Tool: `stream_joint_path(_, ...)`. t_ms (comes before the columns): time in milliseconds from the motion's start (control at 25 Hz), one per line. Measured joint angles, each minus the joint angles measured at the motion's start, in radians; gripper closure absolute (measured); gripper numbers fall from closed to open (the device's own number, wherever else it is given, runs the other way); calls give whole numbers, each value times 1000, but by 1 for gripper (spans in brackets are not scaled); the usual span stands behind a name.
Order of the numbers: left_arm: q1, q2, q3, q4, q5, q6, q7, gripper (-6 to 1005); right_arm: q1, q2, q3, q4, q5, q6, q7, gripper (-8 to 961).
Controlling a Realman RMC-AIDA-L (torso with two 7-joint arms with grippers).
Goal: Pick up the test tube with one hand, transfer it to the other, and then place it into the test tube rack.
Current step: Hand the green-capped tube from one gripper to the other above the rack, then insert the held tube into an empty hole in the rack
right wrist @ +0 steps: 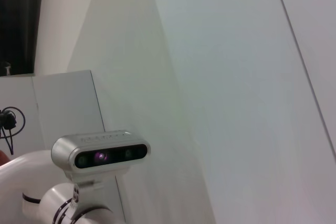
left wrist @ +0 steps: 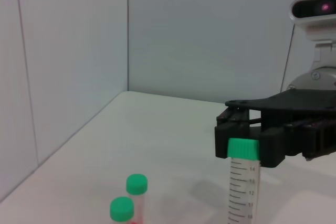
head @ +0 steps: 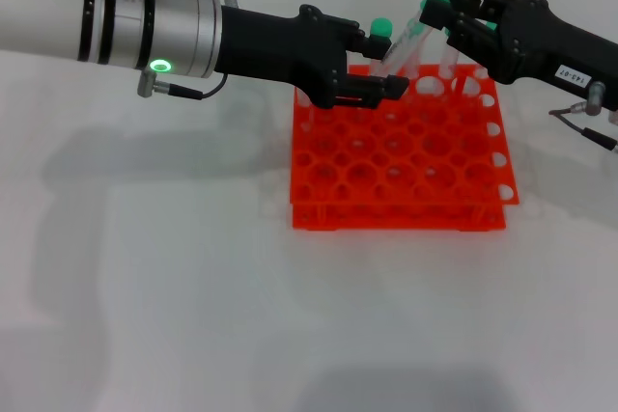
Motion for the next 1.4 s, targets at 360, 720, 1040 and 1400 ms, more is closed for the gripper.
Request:
stream_joint_path(360, 177, -9, 116, 396, 59, 25, -318, 278, -11, -11, 1, -19, -6, 0, 2, 659)
stream_joint_path(720, 480, -20, 115, 804, 67, 101, -480, 106, -16, -45, -14, -25, -9, 2, 5, 647)
stream_joint_path(1040, 789, -29, 118, 876, -105, 50, -306, 106, 7, -48, -71, -97, -11, 36, 35, 637)
stream_joint_path(1400, 884, -28, 81, 638, -272, 33, -42, 106, 83, -21, -162, -112, -11, 169, 28, 625)
